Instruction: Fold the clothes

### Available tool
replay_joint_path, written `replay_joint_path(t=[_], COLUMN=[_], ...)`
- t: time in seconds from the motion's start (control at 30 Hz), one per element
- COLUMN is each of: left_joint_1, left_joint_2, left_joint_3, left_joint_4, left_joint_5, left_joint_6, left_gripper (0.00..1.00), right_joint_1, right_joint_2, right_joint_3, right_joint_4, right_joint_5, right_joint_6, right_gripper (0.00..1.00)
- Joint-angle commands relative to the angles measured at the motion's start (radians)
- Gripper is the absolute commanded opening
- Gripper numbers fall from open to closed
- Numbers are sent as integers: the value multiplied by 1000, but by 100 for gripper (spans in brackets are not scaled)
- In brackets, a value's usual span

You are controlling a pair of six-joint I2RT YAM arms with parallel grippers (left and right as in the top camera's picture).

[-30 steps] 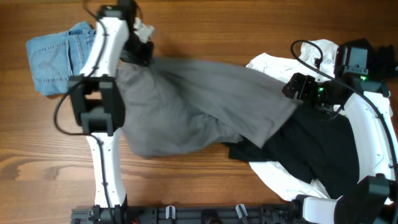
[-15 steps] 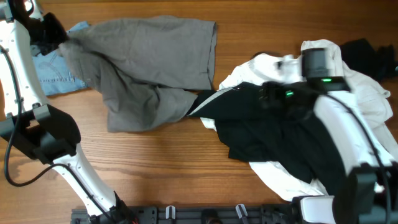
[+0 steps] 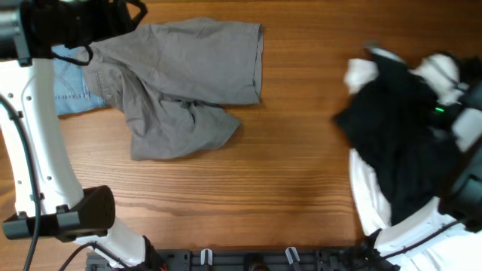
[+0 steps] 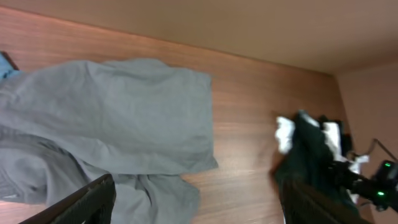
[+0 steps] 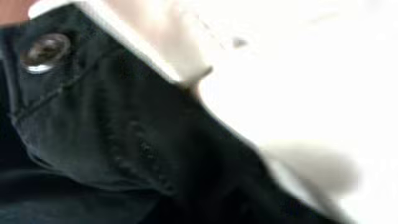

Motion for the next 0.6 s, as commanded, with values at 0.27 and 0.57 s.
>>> replay_joint_path(t=[0.27, 0.57], left_joint_1=[-23, -27], left_joint_2=[2, 57], left_joint_3=[3, -128], left_joint_4=[-41, -223], left_joint_5=[-20, -321], left_joint_6=[21, 16], left_gripper=[86, 87], right_joint_1=[-101, 460], right_joint_2=[-259, -431], right_joint_3=[265, 226], right_joint_4=[-125, -499], right_joint_5=[-380, -315], right_joint_6=[-126, -260], right_gripper=[69, 79])
